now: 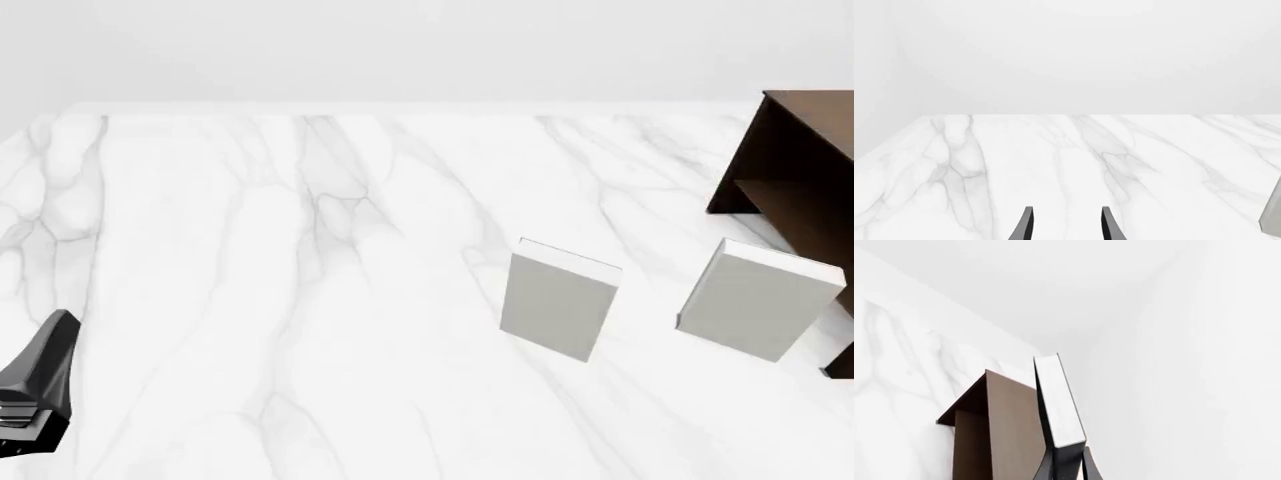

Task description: Pick up the book on the left and place it on top of the shelf.

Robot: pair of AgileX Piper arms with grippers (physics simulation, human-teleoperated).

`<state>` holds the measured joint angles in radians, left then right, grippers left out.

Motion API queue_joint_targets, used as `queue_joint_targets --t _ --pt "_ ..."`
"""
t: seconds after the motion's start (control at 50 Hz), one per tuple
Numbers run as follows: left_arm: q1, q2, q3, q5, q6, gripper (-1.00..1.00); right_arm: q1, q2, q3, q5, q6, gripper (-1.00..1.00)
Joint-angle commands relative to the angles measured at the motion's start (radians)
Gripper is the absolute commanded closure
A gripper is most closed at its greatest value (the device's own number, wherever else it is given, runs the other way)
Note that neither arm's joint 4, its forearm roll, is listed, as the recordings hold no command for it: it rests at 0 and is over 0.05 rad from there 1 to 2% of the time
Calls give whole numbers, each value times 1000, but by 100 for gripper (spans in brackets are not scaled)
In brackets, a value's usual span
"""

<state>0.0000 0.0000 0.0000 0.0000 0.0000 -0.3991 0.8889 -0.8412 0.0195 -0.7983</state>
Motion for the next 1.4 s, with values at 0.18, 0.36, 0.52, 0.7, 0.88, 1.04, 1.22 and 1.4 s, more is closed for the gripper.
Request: queue_joint_targets --t 0.18,0.36,0.52,0.7,0.88,1.04,1.22,1.4 --pt "0 0 0 0 0 -100 -60 14 -13 -16 -3 100" --pt "0 0 0 0 0 -100 -83 27 -20 -29 -8 100" --pt "0 0 0 0 0 -100 -98 38 -28 -28 -19 100" --pt "0 0 0 0 0 -100 -121 61 -32 -49 -35 100" --pt "0 0 0 0 0 -100 -137 78 -25 -68 -37 100" --pt "0 0 0 0 0 -100 -144 103 -33 -81 -43 100" --pt "0 0 0 0 0 -100 -155 136 -30 -113 -42 100" --pt "0 0 0 0 0 -100 -160 171 -42 -132 -44 100"
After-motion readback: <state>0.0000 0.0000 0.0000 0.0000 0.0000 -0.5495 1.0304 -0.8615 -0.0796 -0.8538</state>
